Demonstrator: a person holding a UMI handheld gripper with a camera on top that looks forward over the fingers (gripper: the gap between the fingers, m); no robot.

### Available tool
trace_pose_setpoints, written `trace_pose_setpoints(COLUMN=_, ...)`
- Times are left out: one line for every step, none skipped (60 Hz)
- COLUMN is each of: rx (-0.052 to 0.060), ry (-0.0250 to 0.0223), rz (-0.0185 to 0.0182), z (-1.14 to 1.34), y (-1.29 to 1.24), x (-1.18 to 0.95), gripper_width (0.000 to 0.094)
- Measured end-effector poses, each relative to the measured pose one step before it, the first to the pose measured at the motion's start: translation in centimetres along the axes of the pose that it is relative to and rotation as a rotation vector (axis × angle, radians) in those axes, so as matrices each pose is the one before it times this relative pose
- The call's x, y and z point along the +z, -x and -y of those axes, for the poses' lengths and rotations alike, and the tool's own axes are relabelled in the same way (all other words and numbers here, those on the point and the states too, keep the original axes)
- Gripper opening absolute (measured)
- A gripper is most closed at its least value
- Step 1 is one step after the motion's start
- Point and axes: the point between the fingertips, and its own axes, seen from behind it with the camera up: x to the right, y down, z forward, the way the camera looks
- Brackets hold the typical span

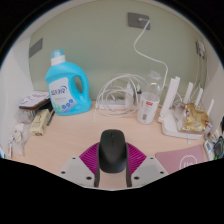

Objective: Arrange mouse

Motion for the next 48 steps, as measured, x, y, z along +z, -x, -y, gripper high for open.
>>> trace_pose_setpoints(rx=-0.0059, ry=-0.01983, rz=0.00823, z=0.732, y=0.285, x=-0.925, gripper_width=0.0357)
trace_pose_setpoints(rx=-0.007, ry=-0.02064, rz=0.01046, z=0.802, y=0.305, x=-1.037, gripper_width=0.0357)
trace_pose_setpoints(rx=-0.0052, ry=-0.02639, rz=0.00934, z=0.967, y=0.239, x=-1.112, gripper_width=0.0357)
trace_pose_setpoints(rx=-0.0044, ry=-0.03038, rz=0.00561, z=1.093, y=0.103, x=-1.198, gripper_width=0.0356)
trace_pose_setpoints(rx=-0.007, ry=-0.03002, rz=0.0035, z=1.104, y=0.036, x=-1.211, gripper_width=0.0358)
trace_pose_setpoints(rx=-0.0092, ry=-0.02636, rz=0.00472, z=1.065, y=0.007, x=-1.202, gripper_width=0.0357)
trace_pose_setpoints(rx=-0.006, ry=-0.02091, rz=0.00403, z=1.162, y=0.016, x=-1.134, gripper_width=0.0358)
trace_pose_setpoints(rx=-0.002, ry=-0.02551, rz=0.00354, z=1.07, y=-0.249, x=-1.118, gripper_width=0.0356)
trace_pose_setpoints(rx=0.0014, ry=-0.02662, rz=-0.00076, z=1.094, y=-0.352, x=-1.163, gripper_width=0.0358)
trace_pose_setpoints(rx=0.003, ry=-0.02386, rz=-0.00173, z=1.005, y=-0.425, x=-1.072, gripper_width=0.0357)
trace_pose_setpoints(rx=0.0036, ry=-0.01948, rz=0.00002, z=0.918, y=-0.461, x=-1.017, gripper_width=0.0357)
trace_pose_setpoints(rx=0.0043, ry=-0.01583, rz=0.00104, z=0.806, y=-0.521, x=-0.92, gripper_width=0.0357)
trace_pose_setpoints(rx=0.0064, ry=-0.01305, rz=-0.00149, z=0.716, y=-0.658, x=-0.85, gripper_width=0.0358)
trace_pose_setpoints(rx=0.0081, ry=-0.01022, rz=-0.00572, z=0.586, y=-0.822, x=-0.77, gripper_width=0.0356)
trace_pose_setpoints(rx=0.0092, ry=-0.00782, rz=-0.00651, z=0.498, y=-0.897, x=-0.67, gripper_width=0.0358)
trace_pose_setpoints(rx=0.0092, ry=-0.00566, rz=-0.00435, z=0.355, y=-0.856, x=-0.591, gripper_width=0.0356)
trace_pose_setpoints(rx=0.0086, ry=-0.00317, rz=-0.00278, z=0.237, y=-0.907, x=-0.507, gripper_width=0.0357)
trace_pose_setpoints(rx=0.0078, ry=-0.0013, rz=-0.00649, z=0.112, y=-1.052, x=-0.446, gripper_width=0.0356)
trace_pose_setpoints(rx=0.0041, ry=-0.00021, rz=-0.01084, z=-0.036, y=-1.167, x=-0.384, gripper_width=0.0355)
trace_pose_setpoints(rx=0.0012, ry=0.00769, rz=-0.01109, z=-0.089, y=-1.217, x=-0.218, gripper_width=0.0357)
trace_pose_setpoints(rx=-0.003, ry=0.0087, rz=-0.01287, z=-0.374, y=-1.224, x=-0.154, gripper_width=0.0357)
trace_pose_setpoints(rx=-0.0042, ry=0.01131, rz=-0.0128, z=-0.533, y=-1.239, x=-0.077, gripper_width=0.0355)
trace_pose_setpoints(rx=-0.0034, ry=0.01382, rz=-0.01411, z=-0.699, y=-1.324, x=0.028, gripper_width=0.0354)
trace_pose_setpoints(rx=0.0008, ry=0.01583, rz=-0.01495, z=-0.811, y=-1.273, x=0.137, gripper_width=0.0355)
trace_pose_setpoints(rx=0.0042, ry=0.01831, rz=-0.01315, z=-0.923, y=-1.204, x=0.215, gripper_width=0.0354)
trace_pose_setpoints(rx=0.0064, ry=0.02038, rz=-0.01071, z=-1.019, y=-1.079, x=0.299, gripper_width=0.0354)
trace_pose_setpoints(rx=0.0034, ry=0.01352, rz=-0.00684, z=-1.323, y=-1.159, x=0.406, gripper_width=0.0354)
trace_pose_setpoints(rx=0.0012, ry=0.02488, rz=-0.00806, z=-1.074, y=-0.956, x=0.458, gripper_width=0.0354)
trace_pose_setpoints(rx=-0.0013, ry=0.02288, rz=-0.00889, z=-1.248, y=-0.949, x=0.534, gripper_width=0.0354)
trace_pose_setpoints(rx=-0.0037, ry=0.02312, rz=-0.0093, z=-1.194, y=-0.907, x=0.568, gripper_width=0.0353)
trace_pose_setpoints(rx=-0.0048, ry=0.02408, rz=-0.00714, z=-1.206, y=-0.792, x=0.622, gripper_width=0.0353)
trace_pose_setpoints(rx=-0.0065, ry=0.02236, rz=-0.00418, z=-1.141, y=-0.64, x=0.652, gripper_width=0.0353)
trace_pose_setpoints(rx=-0.0055, ry=0.01954, rz=-0.00146, z=-1.076, y=-0.481, x=0.65, gripper_width=0.0352)
trace_pose_setpoints(rx=-0.0026, ry=0.01855, rz=0.00127, z=-1.009, y=-0.386, x=0.618, gripper_width=0.0352)
trace_pose_setpoints(rx=0.0017, ry=0.01807, rz=0.00415, z=-0.948, y=-0.278, x=0.595, gripper_width=0.0352)
trace_pose_setpoints(rx=0.007, ry=0.0156, rz=0.00612, z=-0.839, y=-0.182, x=0.543, gripper_width=0.0352)
trace_pose_setpoints(rx=0.0071, ry=0.0096, rz=0.00546, z=-0.721, y=-0.15, x=0.622, gripper_width=0.0352)
trace_pose_setpoints(rx=0.0051, ry=0.01057, rz=0.00589, z=-0.787, y=-0.156, x=0.436, gripper_width=0.0352)
trace_pose_setpoints(rx=0.0035, ry=0.01106, rz=0.00467, z=-0.554, y=-0.147, x=0.426, gripper_width=0.0352)
trace_pose_setpoints(rx=0.0012, ry=0.00713, rz=0.00207, z=-0.452, y=-0.166, x=0.414, gripper_width=0.0354)
trace_pose_setpoints(rx=-0.0008, ry=0.0039, rz=0.00125, z=-0.362, y=-0.148, x=0.35, gripper_width=0.0355)
trace_pose_setpoints(rx=-0.0041, ry=0.00381, rz=0.00123, z=-0.362, y=-0.132, x=0.344, gripper_width=0.0356)
trace_pose_setpoints(rx=-0.0062, ry=0.00654, rz=0.00303, z=-0.375, y=-0.061, x=0.32, gripper_width=0.0357)
trace_pose_setpoints(rx=-0.0051, ry=0.00735, rz=0.00398, z=-0.368, y=-0.026, x=0.285, gripper_width=0.0362)
trace_pose_setpoints(rx=-0.0014, ry=0.00597, rz=0.00378, z=-0.312, y=-0.017, x=0.245, gripper_width=0.0378)
trace_pose_setpoints(rx=0.0018, ry=0.00339, rz=0.00266, z=-0.255, y=-0.036, x=0.211, gripper_width=0.0389)
trace_pose_setpoints(rx=0.0029, ry=0.00464, rz=0.00217, z=-0.27, y=-0.029, x=0.174, gripper_width=0.0393)
trace_pose_setpoints(rx=0.0021, ry=0.00709, rz=0.00222, z=-0.309, y=-0.051, x=0.174, gripper_width=0.04)
